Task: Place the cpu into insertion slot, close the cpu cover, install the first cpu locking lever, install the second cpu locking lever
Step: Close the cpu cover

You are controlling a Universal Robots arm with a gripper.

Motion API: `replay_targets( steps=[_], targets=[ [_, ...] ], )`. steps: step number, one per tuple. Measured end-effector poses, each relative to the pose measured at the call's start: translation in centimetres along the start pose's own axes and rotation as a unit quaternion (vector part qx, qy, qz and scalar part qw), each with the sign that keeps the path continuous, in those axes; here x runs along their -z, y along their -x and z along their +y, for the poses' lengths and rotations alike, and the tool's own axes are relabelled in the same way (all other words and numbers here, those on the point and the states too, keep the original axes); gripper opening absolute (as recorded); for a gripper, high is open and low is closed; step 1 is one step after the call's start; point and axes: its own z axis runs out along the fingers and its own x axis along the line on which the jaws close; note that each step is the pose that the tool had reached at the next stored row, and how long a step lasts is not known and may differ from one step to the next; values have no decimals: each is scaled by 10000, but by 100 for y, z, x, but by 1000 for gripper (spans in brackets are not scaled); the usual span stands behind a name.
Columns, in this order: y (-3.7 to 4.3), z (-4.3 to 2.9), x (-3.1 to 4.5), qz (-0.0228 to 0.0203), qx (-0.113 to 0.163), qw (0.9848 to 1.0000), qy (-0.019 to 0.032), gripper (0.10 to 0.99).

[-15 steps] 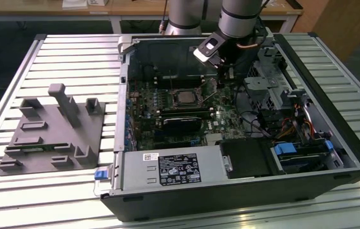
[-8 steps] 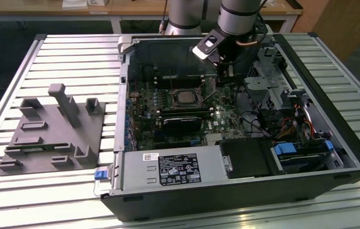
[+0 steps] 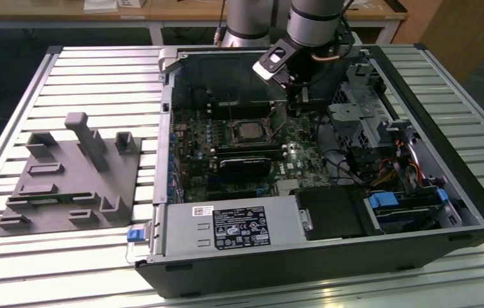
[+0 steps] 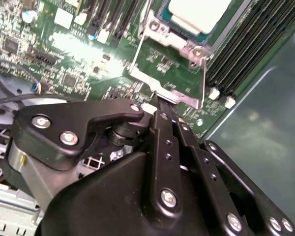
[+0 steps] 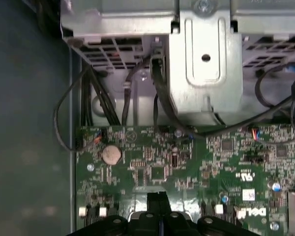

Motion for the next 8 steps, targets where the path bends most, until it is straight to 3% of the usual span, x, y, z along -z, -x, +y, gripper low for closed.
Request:
replay_targets(
  steps=[3, 8],
  targets=[
    [2, -105, 1, 37, 0, 10000, 11, 106],
    [7, -250, 4, 53, 0, 10000, 22, 106]
  ],
)
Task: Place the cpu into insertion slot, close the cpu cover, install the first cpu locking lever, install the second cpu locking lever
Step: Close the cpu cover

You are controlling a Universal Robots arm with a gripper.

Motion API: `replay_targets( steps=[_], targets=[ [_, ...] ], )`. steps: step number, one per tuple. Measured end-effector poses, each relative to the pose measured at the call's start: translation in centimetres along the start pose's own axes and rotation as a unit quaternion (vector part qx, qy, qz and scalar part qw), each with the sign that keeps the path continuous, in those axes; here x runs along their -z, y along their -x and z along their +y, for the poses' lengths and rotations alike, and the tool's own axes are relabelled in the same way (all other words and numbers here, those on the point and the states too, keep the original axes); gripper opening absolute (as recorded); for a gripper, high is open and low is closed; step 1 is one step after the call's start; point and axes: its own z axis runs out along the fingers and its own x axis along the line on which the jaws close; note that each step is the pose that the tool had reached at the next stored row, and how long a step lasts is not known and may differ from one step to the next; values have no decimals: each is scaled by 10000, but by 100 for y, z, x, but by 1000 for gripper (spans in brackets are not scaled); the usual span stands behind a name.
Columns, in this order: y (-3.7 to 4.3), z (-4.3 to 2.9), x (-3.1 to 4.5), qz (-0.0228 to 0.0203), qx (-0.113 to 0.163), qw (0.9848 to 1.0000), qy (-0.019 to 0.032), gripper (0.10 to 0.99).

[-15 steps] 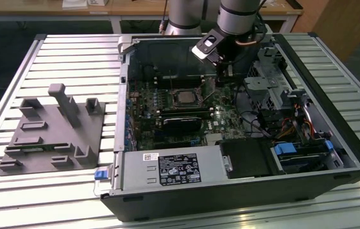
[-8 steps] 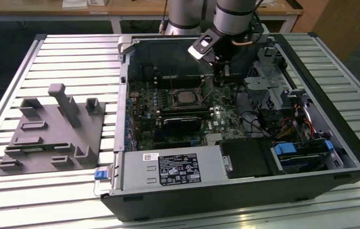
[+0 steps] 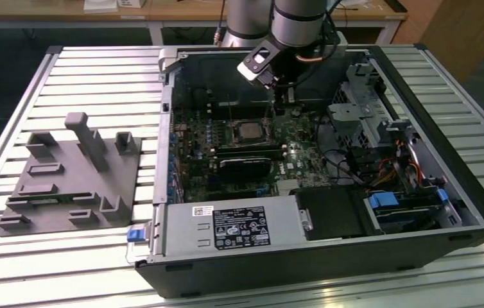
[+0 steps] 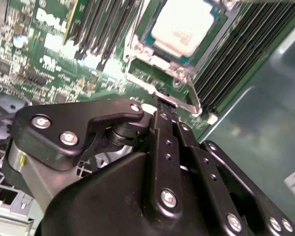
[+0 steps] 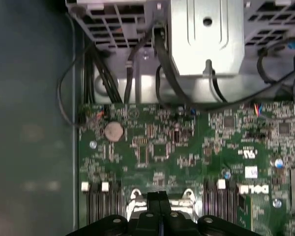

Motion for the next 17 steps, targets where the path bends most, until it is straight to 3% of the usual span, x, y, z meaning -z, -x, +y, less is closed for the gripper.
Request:
replay_targets(
  steps=[17],
  targets=[
    [13, -438, -12, 5, -1, 10000, 3, 106]
  ],
)
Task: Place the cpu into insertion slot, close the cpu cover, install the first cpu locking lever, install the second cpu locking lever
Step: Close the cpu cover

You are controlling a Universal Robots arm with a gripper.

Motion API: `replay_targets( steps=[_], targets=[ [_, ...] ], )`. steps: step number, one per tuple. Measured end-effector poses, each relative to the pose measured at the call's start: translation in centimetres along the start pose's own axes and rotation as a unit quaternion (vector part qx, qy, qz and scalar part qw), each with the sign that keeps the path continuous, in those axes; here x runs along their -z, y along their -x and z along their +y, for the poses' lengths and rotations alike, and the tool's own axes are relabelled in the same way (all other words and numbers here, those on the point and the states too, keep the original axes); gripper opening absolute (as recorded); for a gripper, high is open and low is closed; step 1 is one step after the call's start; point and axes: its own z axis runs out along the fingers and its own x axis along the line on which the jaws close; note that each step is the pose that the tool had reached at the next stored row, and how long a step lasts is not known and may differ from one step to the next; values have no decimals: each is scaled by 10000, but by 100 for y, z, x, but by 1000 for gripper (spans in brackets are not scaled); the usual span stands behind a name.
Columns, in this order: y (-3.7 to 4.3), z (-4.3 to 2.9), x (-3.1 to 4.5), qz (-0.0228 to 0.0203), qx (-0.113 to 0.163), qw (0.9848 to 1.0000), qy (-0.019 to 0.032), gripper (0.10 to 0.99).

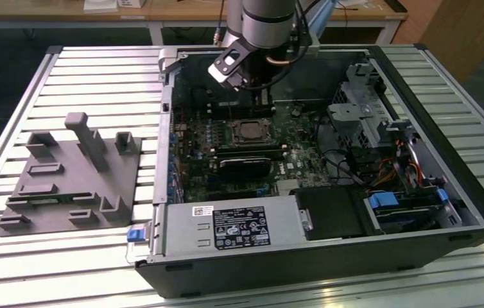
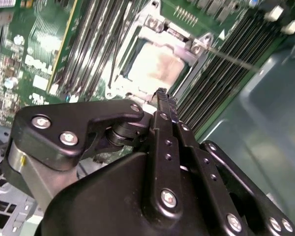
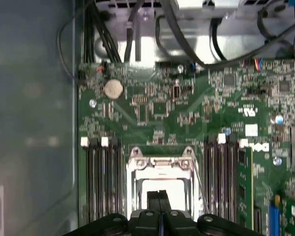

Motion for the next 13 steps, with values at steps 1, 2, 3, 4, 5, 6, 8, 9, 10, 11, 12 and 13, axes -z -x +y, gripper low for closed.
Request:
replay_targets(
  steps=[1, 2, 3, 4, 5, 6, 8, 9, 10, 11, 12, 13],
  targets=[
    [1, -25, -5, 0, 0, 10000, 0, 106],
    [2, -51, -10, 0, 0, 10000, 0, 106],
    [3, -77, -15, 0, 0, 10000, 0, 106],
    [4, -105, -22, 0, 0, 10000, 0, 106],
    [5, -129, -27, 0, 0, 10000, 0, 106],
    [6, -151, -33, 0, 0, 10000, 0, 106],
    [7, -189, -45, 0, 0, 10000, 0, 106],
    [8, -205, -51, 0, 0, 10000, 0, 106],
    [9, -217, -58, 0, 0, 10000, 0, 106],
    [9, -227, -66, 0, 0, 10000, 0, 106],
    [10, -236, -76, 0, 0, 10000, 0, 106],
    [12, -242, -86, 0, 0, 10000, 0, 106]
  ],
)
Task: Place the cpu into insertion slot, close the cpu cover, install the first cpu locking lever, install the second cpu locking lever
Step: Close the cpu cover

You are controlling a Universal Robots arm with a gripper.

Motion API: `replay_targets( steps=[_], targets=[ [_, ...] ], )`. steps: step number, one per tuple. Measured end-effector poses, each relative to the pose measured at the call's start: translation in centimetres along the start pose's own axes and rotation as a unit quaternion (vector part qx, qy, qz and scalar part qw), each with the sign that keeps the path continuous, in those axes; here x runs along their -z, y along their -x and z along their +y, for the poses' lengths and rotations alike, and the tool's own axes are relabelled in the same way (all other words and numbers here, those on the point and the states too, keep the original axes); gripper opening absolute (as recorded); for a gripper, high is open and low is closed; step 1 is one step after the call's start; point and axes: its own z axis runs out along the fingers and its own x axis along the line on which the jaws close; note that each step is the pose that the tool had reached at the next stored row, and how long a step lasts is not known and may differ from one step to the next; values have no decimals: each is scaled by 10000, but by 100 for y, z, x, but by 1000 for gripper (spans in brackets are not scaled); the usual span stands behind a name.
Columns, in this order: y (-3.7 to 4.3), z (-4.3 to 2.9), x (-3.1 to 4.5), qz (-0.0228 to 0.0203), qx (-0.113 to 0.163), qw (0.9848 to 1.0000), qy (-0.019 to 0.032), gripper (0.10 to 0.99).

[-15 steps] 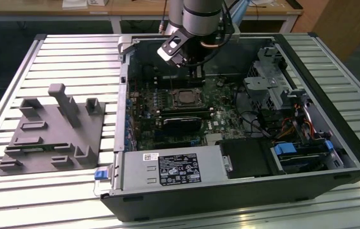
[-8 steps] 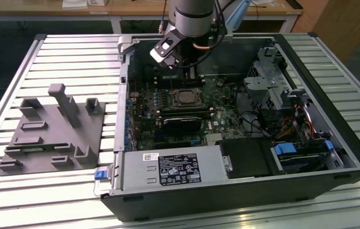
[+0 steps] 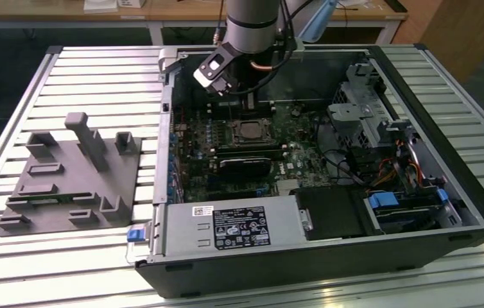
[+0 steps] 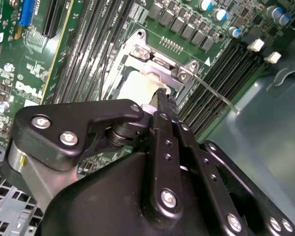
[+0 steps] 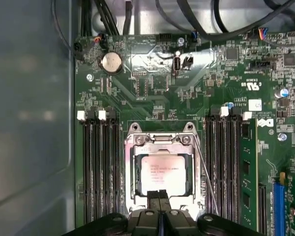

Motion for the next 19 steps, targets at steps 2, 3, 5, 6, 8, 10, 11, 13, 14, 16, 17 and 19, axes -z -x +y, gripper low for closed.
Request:
replay_targets(
  steps=[2, 3, 5, 6, 8, 10, 11, 13, 14, 16, 17, 19],
  targets=[
    [4, -5, -25, 0, 0, 10000, 0, 106],
    [5, -5, -39, 0, 1, 10000, 0, 106],
    [7, -6, -59, 0, 3, 10000, 0, 106],
    [7, -6, -62, 0, 16, 10000, -1, 106],
    [7, -5, -66, 2, 131, 9999, -6, 106],
    [7, -5, -69, 5, 290, 9996, -12, 106],
    [7, -6, -68, 5, 308, 9995, -13, 106],
    [7, -6, -69, 6, 309, 9995, -13, 106],
    [7, -6, -69, 6, 309, 9995, -13, 106],
    [7, -6, -69, 6, 324, 9995, -14, 106],
    [7, -6, -69, 7, 348, 9994, -15, 106],
    [7, -6, -69, 8, 441, 9990, -19, 106]
  ],
)
